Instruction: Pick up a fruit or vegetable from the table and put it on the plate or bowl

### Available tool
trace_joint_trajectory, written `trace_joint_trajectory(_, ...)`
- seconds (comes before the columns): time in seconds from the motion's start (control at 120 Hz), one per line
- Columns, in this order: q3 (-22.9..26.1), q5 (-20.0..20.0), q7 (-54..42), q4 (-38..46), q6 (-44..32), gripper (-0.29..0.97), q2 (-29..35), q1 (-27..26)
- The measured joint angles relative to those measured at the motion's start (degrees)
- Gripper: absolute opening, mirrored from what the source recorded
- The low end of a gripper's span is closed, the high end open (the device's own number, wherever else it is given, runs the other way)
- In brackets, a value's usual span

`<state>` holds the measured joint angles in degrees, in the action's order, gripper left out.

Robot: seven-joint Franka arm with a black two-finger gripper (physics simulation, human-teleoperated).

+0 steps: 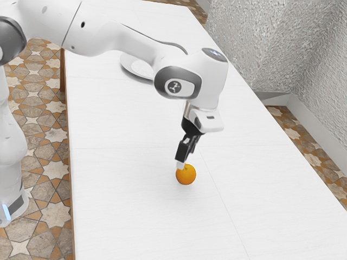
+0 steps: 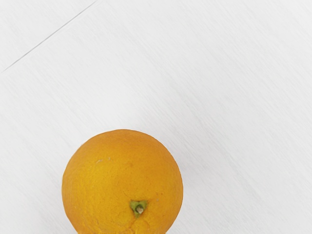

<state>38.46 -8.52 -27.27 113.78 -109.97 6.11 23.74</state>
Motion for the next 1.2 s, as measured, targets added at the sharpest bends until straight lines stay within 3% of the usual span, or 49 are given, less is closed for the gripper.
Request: trace_joint_trajectory(1.2,-0.26,0.89,-3.21,1.73,-7.28,0.68,-7.84,0.99)
